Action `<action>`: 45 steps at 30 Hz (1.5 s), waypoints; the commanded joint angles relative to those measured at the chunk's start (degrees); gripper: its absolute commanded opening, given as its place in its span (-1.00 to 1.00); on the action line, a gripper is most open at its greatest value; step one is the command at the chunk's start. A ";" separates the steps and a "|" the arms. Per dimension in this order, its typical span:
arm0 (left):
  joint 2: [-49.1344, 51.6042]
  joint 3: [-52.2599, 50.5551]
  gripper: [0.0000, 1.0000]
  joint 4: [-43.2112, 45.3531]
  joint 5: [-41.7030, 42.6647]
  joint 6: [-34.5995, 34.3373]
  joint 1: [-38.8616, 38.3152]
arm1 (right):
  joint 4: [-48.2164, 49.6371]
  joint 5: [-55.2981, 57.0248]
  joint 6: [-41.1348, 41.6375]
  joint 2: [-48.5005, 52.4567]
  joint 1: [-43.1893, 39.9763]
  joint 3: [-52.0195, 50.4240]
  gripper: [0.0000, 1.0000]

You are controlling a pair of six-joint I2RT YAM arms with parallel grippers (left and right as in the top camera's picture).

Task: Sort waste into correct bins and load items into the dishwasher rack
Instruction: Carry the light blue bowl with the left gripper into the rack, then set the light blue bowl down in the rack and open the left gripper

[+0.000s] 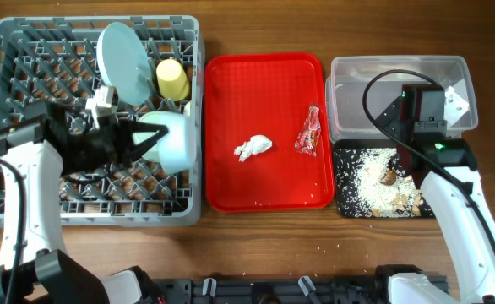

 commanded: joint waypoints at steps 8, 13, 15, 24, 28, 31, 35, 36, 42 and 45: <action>0.37 -12.83 -0.92 0.92 -7.67 10.91 8.35 | 0.11 0.02 0.63 0.68 -0.24 0.33 1.00; 1.81 -14.27 -0.92 5.57 -7.80 10.93 14.88 | 0.11 0.02 0.63 0.68 -0.24 0.33 1.00; 2.36 -14.27 -0.92 6.75 -8.96 10.95 16.90 | 0.11 0.02 0.63 0.68 -0.24 0.33 1.00; 2.36 -14.25 0.59 13.55 -9.03 6.88 22.67 | 0.09 0.02 0.63 0.68 -0.24 0.33 1.00; 2.12 -12.61 0.48 14.95 -8.39 0.02 22.80 | 0.11 0.02 0.63 0.68 -0.24 0.33 1.00; 0.20 -10.71 0.26 12.33 -7.02 -0.04 22.51 | 0.11 0.02 0.63 0.68 -0.24 0.33 1.00; -7.15 -9.92 -0.70 9.55 -8.52 -0.04 20.33 | 0.11 0.02 0.61 0.68 -0.24 0.33 1.00; -9.09 -9.94 -0.92 9.05 -10.73 -0.07 19.21 | 0.11 0.02 0.63 0.68 -0.24 0.33 1.00; -15.72 -9.94 -0.92 7.15 -29.70 -9.79 7.93 | 0.11 0.02 0.63 0.68 -0.24 0.33 1.00; -16.00 -9.94 -0.92 7.15 -45.59 -16.48 2.97 | 0.09 0.02 0.63 0.68 -0.24 0.33 1.00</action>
